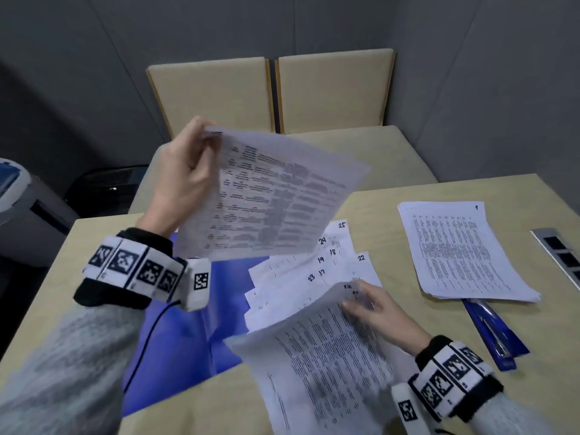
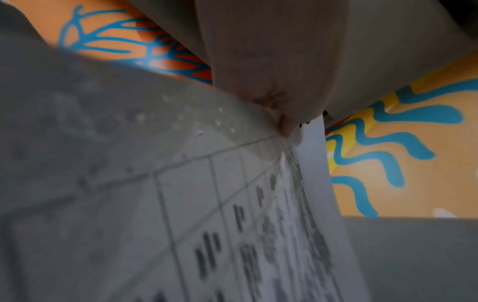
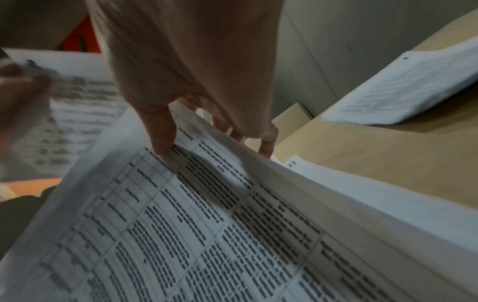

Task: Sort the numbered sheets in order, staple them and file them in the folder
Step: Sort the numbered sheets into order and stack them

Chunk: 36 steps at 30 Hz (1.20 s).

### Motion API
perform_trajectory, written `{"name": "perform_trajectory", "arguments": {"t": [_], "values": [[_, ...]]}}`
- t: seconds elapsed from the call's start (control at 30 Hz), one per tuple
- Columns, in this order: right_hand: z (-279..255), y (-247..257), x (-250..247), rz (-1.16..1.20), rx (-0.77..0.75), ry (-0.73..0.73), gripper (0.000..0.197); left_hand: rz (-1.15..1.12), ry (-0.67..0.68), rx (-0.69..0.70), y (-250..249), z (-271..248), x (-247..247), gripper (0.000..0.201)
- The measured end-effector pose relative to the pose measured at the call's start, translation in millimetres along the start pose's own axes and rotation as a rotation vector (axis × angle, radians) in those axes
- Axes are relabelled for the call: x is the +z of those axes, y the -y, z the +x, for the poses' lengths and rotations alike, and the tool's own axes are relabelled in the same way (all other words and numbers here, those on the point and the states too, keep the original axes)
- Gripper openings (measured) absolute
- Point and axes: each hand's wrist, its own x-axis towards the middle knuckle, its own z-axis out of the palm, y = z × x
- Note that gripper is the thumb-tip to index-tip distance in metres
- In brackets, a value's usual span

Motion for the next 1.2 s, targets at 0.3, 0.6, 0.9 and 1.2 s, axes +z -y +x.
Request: {"name": "perform_trajectory", "arguments": {"t": [0.3,0.6,0.9,1.2], "values": [[13,29,-7,0.042,-0.139,-0.2,0.02,-0.23,0.536,-0.331,43,-43,71,0.03],[31,-33,13,-0.221,-0.007,-0.143,0.008,-0.248,0.871,-0.555,48,-140,145,0.024],[16,-55,6,-0.04,0.068,-0.133,0.004,-0.006,0.743,-0.785,78,-158,168,0.011],[16,-54,7,0.062,0.088,-0.167,0.007,-0.004,0.933,-0.53,72,-159,165,0.044]]}}
